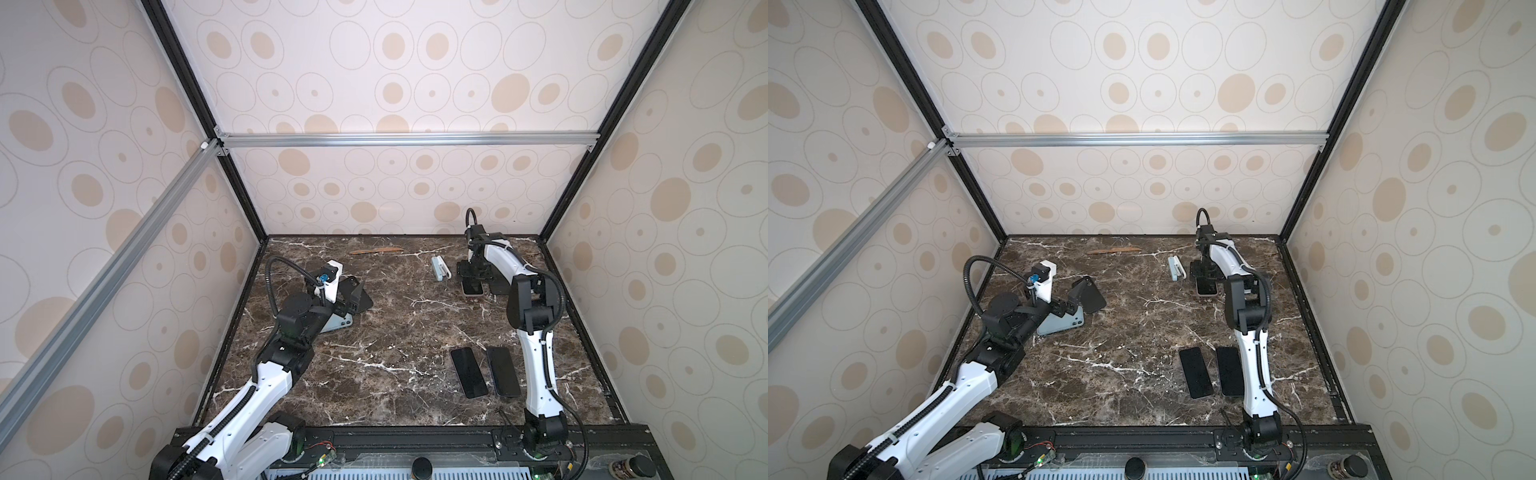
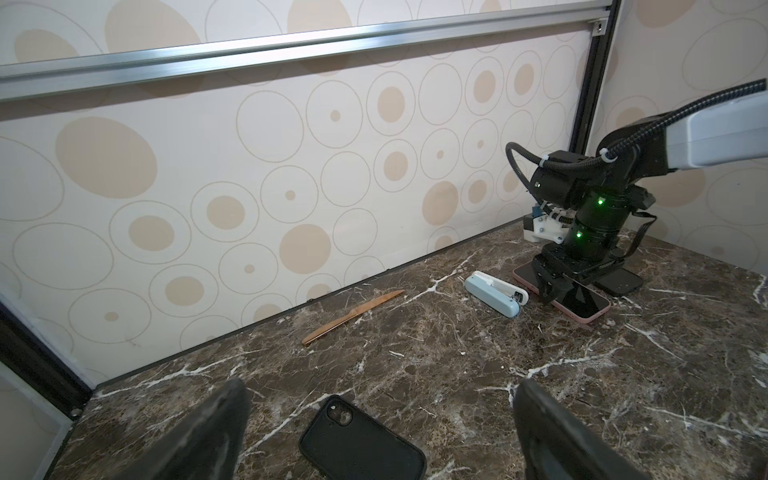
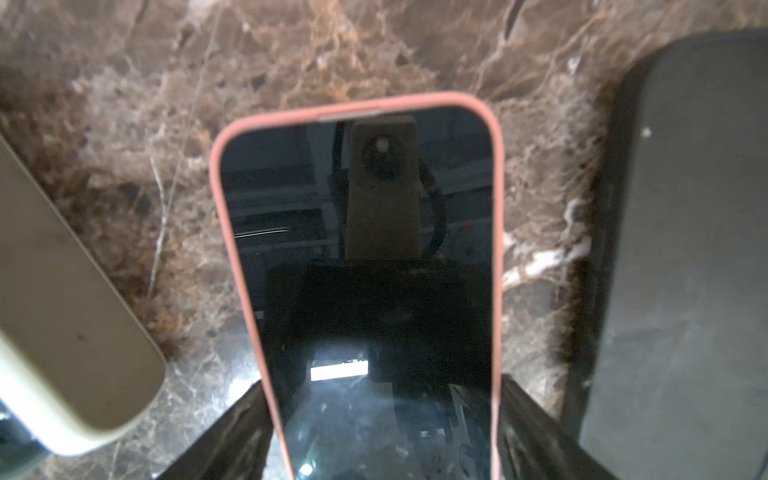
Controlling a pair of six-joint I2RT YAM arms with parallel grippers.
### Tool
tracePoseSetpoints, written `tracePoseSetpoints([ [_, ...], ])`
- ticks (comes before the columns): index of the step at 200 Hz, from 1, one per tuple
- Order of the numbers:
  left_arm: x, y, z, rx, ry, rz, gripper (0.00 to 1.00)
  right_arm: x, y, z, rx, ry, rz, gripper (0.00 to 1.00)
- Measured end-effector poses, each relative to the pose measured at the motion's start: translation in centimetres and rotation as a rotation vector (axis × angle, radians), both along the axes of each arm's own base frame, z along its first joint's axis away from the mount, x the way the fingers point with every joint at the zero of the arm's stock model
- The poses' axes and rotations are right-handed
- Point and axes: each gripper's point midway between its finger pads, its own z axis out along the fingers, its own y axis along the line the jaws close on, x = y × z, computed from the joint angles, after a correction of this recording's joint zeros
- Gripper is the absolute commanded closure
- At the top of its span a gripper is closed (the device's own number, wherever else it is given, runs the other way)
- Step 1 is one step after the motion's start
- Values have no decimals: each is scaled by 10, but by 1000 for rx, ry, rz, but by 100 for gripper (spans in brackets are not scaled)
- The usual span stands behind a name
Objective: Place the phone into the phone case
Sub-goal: 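Carry the cased phone with the right gripper toward the far phones, then set the cased phone down beside the black phone and release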
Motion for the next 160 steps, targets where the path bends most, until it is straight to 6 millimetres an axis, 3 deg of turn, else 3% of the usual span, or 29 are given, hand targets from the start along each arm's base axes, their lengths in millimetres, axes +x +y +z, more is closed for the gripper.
tracePoseSetpoints([
  [52,-2,1,3,-4,-9,0,1,-3,1,8,10,3,-1,5],
  [86,-2,0,3,-11,-6,-2,1,-21,-1,48,19,-38,0,2],
  [129,-1,-6,0,-35,18,-34,8,-59,-6,126,42,-172,-4,2],
  [160,3,-21,-9,-50,68,-105,10,-113,0,139,66,-189,-16,5],
])
